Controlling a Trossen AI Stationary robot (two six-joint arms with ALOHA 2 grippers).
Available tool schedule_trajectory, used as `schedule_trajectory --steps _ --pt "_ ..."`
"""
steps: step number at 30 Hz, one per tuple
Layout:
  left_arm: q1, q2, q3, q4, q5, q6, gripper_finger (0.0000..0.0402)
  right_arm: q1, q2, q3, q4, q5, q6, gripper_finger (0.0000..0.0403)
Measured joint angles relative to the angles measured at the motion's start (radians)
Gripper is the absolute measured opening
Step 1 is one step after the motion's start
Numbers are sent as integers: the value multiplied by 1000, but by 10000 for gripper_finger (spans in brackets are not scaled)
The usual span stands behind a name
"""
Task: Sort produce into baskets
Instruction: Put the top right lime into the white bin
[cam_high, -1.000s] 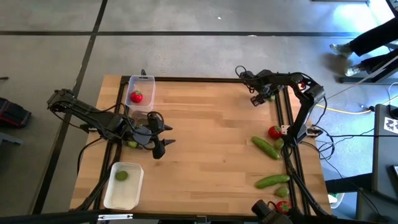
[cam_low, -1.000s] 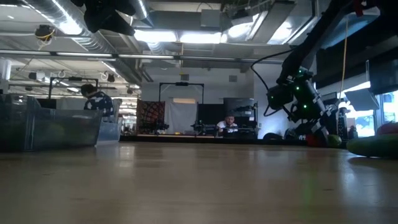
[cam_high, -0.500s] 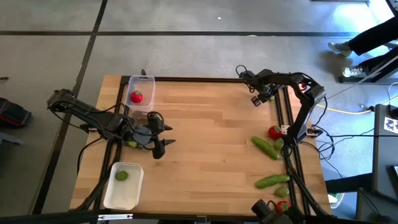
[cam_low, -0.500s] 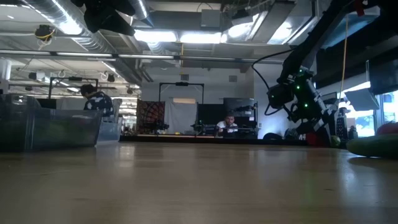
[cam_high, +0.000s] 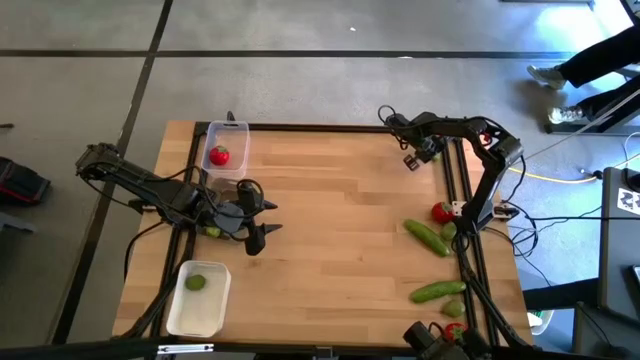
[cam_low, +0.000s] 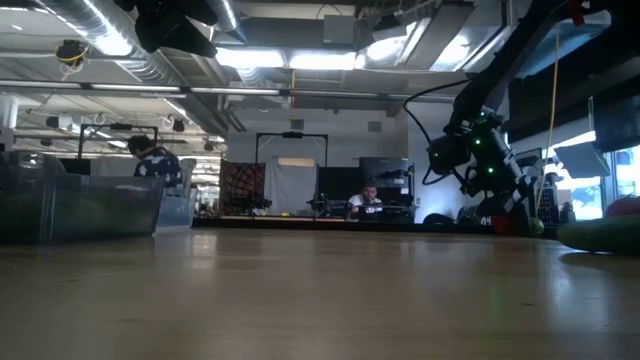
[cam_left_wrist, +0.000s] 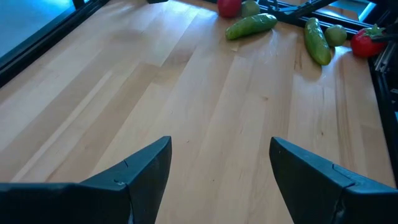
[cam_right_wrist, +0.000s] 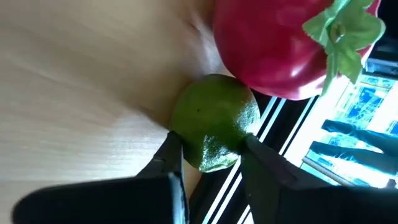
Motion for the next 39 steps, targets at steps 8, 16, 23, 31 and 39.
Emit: schedule_trajectory --steps 8,16,23,31,39 --pt "0 0 0 0 0 0 267 10 -5 1 -16 -13 -18 73" --pt "0 0 0 -2 0 -13 267 110 -122 -2 -16 -155 -46 72" --pt "1 0 0 -4 0 -30 267 236 -237 -2 24 -278 -33 72" --pt "1 1 0 12 0 -6 267 413 -326 -2 135 -385 -28 72" --pt "2 33 -2 57 -2 34 267 593 -339 -1 333 -442 -18 72"
